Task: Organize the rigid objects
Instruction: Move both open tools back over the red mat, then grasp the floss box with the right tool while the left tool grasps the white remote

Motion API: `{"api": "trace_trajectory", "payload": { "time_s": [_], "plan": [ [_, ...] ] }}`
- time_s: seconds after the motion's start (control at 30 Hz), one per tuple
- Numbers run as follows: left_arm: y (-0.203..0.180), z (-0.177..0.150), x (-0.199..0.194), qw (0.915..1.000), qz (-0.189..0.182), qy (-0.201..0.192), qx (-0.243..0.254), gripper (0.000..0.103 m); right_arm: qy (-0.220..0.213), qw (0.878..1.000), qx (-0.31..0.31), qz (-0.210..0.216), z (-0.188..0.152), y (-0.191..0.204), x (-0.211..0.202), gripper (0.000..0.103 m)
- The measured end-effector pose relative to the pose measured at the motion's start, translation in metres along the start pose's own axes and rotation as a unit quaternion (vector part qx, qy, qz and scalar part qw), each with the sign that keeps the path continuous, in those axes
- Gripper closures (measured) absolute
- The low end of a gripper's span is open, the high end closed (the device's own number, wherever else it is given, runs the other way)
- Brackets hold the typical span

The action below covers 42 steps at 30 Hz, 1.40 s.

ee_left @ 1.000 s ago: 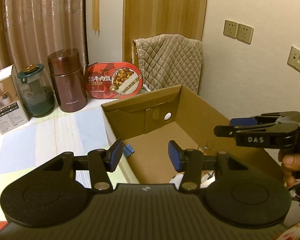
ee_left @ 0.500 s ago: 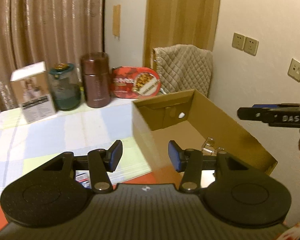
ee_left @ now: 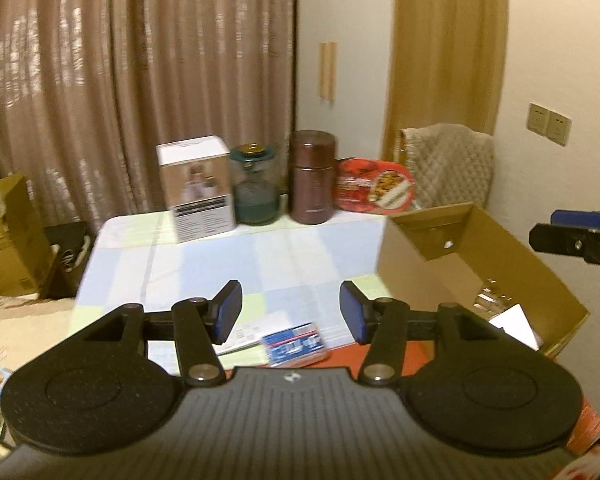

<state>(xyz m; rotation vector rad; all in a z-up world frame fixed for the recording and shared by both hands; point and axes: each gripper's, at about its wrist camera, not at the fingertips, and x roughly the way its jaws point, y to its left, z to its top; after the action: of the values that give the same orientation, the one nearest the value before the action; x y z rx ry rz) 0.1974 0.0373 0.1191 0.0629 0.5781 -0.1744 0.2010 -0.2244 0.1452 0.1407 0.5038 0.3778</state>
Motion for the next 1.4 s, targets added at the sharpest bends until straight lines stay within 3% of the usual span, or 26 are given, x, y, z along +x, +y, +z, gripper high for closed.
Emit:
{"api": "trace_trajectory", "payload": {
  "time_s": [0.3, 0.53, 0.83, 1.07, 1.4],
  "plan": [
    [0.05, -0.035, 0.003, 0.9988, 0.035, 0.019, -0.029, 0.042, 0.04, 0.999, 0.003, 0.025, -0.046, 0.047, 0.05, 0.016],
    [0.075, -0.073, 0.035, 0.9968, 0.054, 0.041, -0.042, 0.027, 0.087, 0.996, 0.018, 0.03, -0.089, 0.055, 0.106, 0.012],
    [0.101, -0.113, 0.094, 0.9927, 0.066, 0.073, -0.071, 0.02, 0.128, 0.992, 0.018, 0.015, -0.117, 0.058, 0.172, 0.01],
    [0.113, -0.122, 0.132, 0.9922, 0.058, 0.089, -0.066, 0.02, 0.154, 0.988, 0.029, 0.013, -0.129, 0.055, 0.217, 0.01],
    [0.134, -0.114, 0.167, 0.993, 0.058, 0.08, -0.064, 0.02, 0.164, 0.986, 0.012, 0.0, -0.132, 0.057, 0.26, 0.009]
  ]
}}
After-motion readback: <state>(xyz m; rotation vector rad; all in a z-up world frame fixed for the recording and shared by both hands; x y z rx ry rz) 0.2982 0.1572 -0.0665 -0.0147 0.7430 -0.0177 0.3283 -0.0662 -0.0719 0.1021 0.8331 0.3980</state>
